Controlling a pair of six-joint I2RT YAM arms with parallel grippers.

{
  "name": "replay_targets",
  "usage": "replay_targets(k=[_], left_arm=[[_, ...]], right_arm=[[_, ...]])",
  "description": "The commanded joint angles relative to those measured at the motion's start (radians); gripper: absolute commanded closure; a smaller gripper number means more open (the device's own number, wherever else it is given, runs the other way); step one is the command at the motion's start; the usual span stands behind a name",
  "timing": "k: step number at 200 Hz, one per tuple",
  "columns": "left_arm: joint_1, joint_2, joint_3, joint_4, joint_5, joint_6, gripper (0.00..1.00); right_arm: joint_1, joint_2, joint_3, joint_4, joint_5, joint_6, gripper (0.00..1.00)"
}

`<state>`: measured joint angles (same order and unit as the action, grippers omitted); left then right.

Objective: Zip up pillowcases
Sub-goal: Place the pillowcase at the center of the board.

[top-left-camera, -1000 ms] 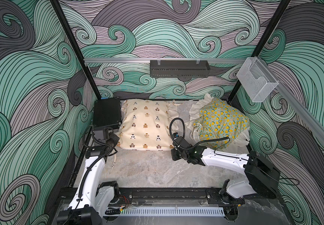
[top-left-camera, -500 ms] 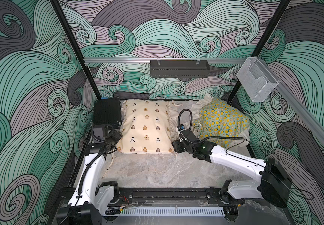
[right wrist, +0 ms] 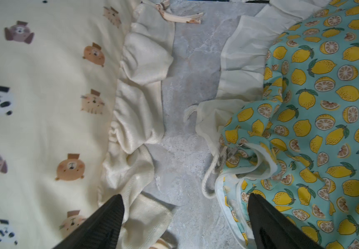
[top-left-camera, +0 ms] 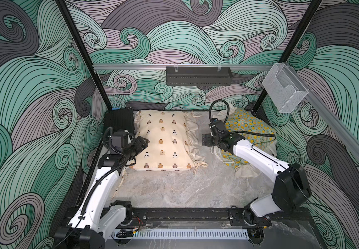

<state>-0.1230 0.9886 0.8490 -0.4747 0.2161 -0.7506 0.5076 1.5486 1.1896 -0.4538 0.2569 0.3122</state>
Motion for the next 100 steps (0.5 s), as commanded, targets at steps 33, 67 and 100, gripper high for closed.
replay_targets(k=[33,67,100], left_arm=[[-0.201,0.164,0.063,0.130,-0.023,-0.010,0.20],[-0.315,0.332,0.126,0.225,0.022,0.002,0.20],[-0.430,0.533,0.248,0.257,0.032,0.019,0.20]], right_arm=[[-0.082,0.145,0.170,-0.048,-0.012,0.001,0.04],[-0.124,0.252,0.262,-0.083,-0.016,0.019,0.05],[-0.176,0.322,0.295,-0.089,-0.044,0.034,0.08]])
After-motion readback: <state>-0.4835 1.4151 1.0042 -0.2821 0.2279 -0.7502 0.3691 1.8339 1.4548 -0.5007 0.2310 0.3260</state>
